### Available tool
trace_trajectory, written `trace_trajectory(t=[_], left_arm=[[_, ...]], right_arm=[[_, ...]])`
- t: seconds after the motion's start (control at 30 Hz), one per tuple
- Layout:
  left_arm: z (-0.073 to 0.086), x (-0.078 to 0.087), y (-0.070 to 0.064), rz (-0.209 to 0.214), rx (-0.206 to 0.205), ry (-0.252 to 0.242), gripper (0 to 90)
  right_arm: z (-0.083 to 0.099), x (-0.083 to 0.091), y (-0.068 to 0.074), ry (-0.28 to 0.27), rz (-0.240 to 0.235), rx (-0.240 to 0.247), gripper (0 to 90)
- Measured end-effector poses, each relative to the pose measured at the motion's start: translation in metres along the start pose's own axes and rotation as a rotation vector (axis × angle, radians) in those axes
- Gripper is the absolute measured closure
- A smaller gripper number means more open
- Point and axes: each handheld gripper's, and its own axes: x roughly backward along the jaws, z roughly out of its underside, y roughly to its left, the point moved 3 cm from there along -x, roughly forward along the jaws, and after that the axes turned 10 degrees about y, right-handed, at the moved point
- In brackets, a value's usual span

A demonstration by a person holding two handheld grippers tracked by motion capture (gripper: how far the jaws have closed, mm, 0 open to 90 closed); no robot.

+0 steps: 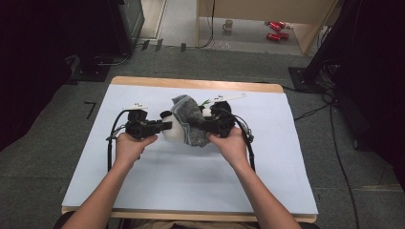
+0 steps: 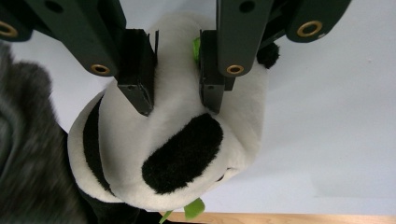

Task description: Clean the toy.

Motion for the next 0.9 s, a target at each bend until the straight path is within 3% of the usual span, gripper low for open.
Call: trace_trajectory(t=[0.13, 0.27, 0.37, 0.47, 0.57, 0.9], left_arm=[[0.000, 0.000, -0.003, 0.000, -0.010, 0.000, 70.8], [0.002, 0.000, 0.000, -0.008, -0.007, 0.008, 70.7], [0.003, 0.000, 0.005, 0.004, 0.014, 0.007, 70.7], [0.004, 0.000, 0.012, 0.007, 0.033, 0.013, 70.6], [0.004, 0.000, 0.015, 0.014, 0.044, 0.013, 70.5], [0.004, 0.000, 0.022, 0.022, 0.058, 0.016, 70.5]], right_arm=[[0.005, -0.020, 0.004, 0.035, -0.006, 0.008, 77.6], [0.012, -0.029, -0.004, 0.052, 0.013, 0.008, 77.3], [0.013, -0.026, -0.010, 0.062, 0.051, 0.021, 77.1], [0.014, -0.020, -0.020, 0.069, 0.086, 0.005, 77.2], [0.016, -0.012, -0.033, 0.060, 0.063, -0.034, 77.6], [0.016, 0.005, -0.049, 0.060, 0.062, -0.057, 78.0]])
